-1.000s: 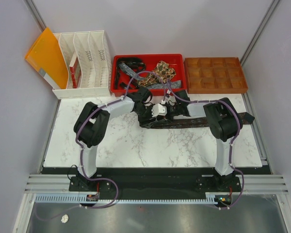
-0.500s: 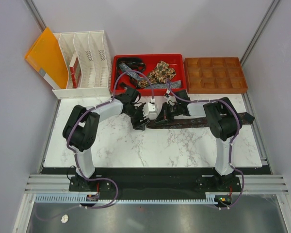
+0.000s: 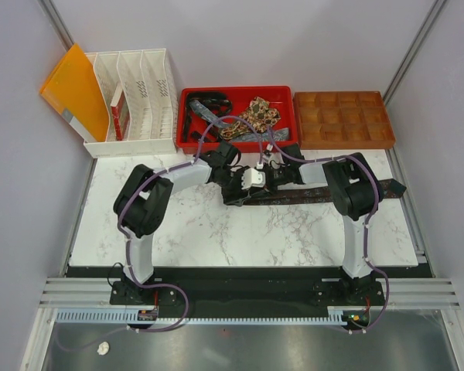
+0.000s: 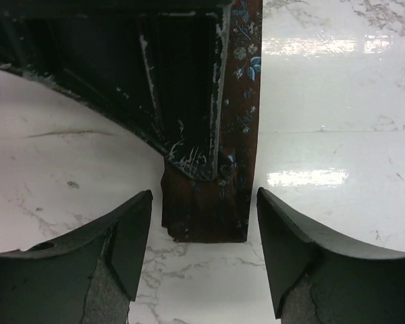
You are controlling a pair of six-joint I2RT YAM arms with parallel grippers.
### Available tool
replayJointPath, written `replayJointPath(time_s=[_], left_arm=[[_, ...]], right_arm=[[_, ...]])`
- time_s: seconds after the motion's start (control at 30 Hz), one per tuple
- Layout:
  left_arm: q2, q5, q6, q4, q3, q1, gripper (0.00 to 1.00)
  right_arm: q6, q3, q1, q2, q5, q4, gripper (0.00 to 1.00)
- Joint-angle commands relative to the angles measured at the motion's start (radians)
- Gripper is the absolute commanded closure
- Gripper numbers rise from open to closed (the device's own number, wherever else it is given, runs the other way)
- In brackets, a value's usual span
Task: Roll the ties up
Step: Roll the tie at the center of the board.
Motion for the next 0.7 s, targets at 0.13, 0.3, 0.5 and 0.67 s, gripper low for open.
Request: replayJointPath(time_s=[0.13, 0.3, 0.5, 0.67], left_arm=[[0.047, -0.066, 0.068, -0.004, 0.067, -0.029, 0.46], [0.049, -0.076, 0.112, -0.050, 0.050, -0.027, 0.68], [0.055, -0.101, 0.144, -0.095, 0.041, -0.027, 0.80], [0.052, -0.104, 0.157, -0.104, 0.027, -0.027, 0.83]], right_arm=[[0.062, -0.091, -0.005, 0.098, 0.146, 0.057, 1.00], [0.101, -0.092, 0.001, 0.095, 0.140, 0.108, 1.00], [0.061, -0.063, -0.007, 0.034, 0.143, 0.028, 0.79], [0.030, -0.043, -0.018, -0.023, 0.145, -0.035, 0.72]])
